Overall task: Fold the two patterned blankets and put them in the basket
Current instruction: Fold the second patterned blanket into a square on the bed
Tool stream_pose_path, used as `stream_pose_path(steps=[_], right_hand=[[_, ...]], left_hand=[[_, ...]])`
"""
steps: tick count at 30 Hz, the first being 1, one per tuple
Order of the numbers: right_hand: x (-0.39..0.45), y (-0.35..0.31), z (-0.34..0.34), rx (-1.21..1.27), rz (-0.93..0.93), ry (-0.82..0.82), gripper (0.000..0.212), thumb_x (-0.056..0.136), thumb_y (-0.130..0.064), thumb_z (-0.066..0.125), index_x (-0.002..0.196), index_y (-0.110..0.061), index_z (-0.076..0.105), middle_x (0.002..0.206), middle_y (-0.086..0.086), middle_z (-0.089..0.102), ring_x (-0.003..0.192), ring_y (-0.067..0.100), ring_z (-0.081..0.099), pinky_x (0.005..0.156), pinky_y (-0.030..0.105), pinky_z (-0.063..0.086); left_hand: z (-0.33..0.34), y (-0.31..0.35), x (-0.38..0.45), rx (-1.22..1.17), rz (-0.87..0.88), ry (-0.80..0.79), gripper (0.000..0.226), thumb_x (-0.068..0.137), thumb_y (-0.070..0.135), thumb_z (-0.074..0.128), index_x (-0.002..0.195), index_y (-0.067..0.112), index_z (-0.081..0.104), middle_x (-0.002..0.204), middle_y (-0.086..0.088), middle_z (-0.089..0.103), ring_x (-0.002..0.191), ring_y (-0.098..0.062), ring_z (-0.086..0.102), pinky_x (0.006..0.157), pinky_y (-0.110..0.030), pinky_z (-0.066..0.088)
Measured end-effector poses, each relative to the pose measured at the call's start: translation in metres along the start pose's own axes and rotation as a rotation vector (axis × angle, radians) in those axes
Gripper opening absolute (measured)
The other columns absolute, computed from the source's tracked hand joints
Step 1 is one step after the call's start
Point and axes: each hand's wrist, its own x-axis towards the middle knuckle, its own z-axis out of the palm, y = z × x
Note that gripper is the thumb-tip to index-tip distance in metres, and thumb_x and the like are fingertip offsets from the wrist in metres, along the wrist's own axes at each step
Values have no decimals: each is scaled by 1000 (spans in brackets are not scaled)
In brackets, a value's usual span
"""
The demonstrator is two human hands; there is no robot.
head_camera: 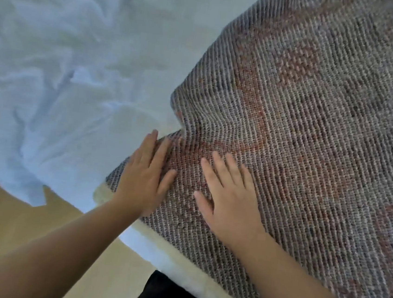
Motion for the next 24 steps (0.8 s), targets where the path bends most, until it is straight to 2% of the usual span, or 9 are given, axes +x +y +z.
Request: stream_pose_path(steps=[3,5,8,11,14,17,20,22,24], right_hand=[[46,-35,1,-42,-115,-6,58,100,-43,38,153,-18,33,160,7,30,149,29,24,119,51,22],[71,-51,5,-86,-166,-40,57,100,-41,39,153,-18,34,160,7,29,149,29,22,120,51,20],[95,-66,17,-194,-218,-173,62,100,-46,30,155,-19,27,163,7,21,151,28,14,122,50,10],[105,-77,25,-235,-228,-271,68,100,-59,17,158,-24,10,166,4,3,153,26,-3,122,46,-6],[116,-98,36,-235,-245,-352,72,97,-67,8,156,-30,-8,165,1,-14,151,24,-17,120,48,-13],[117,-106,56,-288,-233,-413,75,95,-70,6,154,-30,-16,163,4,-21,149,26,-23,119,53,-13],[114,-100,69,-284,-229,-336,74,96,-66,14,158,-26,4,166,8,-3,152,30,-4,120,55,-2],[113,-97,72,-277,-251,-293,73,95,-59,22,157,-21,20,165,10,12,152,31,10,120,55,8],[109,-90,68,-263,-272,-273,68,97,-54,26,156,-19,26,164,9,17,151,29,13,121,53,10]], left_hand=[[6,-26,-1,-85,-55,-2,55,102,37,33,154,17,34,151,-21,43,133,-41,47,104,-57,45],[10,-38,1,-96,-11,4,51,95,25,46,146,19,48,131,-20,59,110,-42,59,82,-51,54],[2,-58,-5,-133,-49,97,46,84,15,52,127,16,69,99,-15,65,80,-37,64,55,-38,50],[-17,-84,-32,-56,-145,244,52,78,14,41,121,15,70,100,-18,63,78,-37,63,48,-38,48],[-18,-114,-68,13,-263,320,54,75,1,49,124,12,65,114,-20,55,83,-41,59,56,-46,50],[-8,-110,-79,94,-381,177,52,82,13,60,133,7,61,138,-25,52,116,-47,52,84,-58,47],[0,-92,-59,30,-143,106,60,101,40,36,150,6,42,159,-19,32,147,-39,30,116,-55,27],[12,-87,-48,27,50,-6,68,103,50,30,157,8,25,165,-12,17,153,-30,15,122,-50,17],[24,-92,-44,56,132,-100,73,103,55,27,159,8,17,166,-10,13,154,-27,10,123,-48,14]])
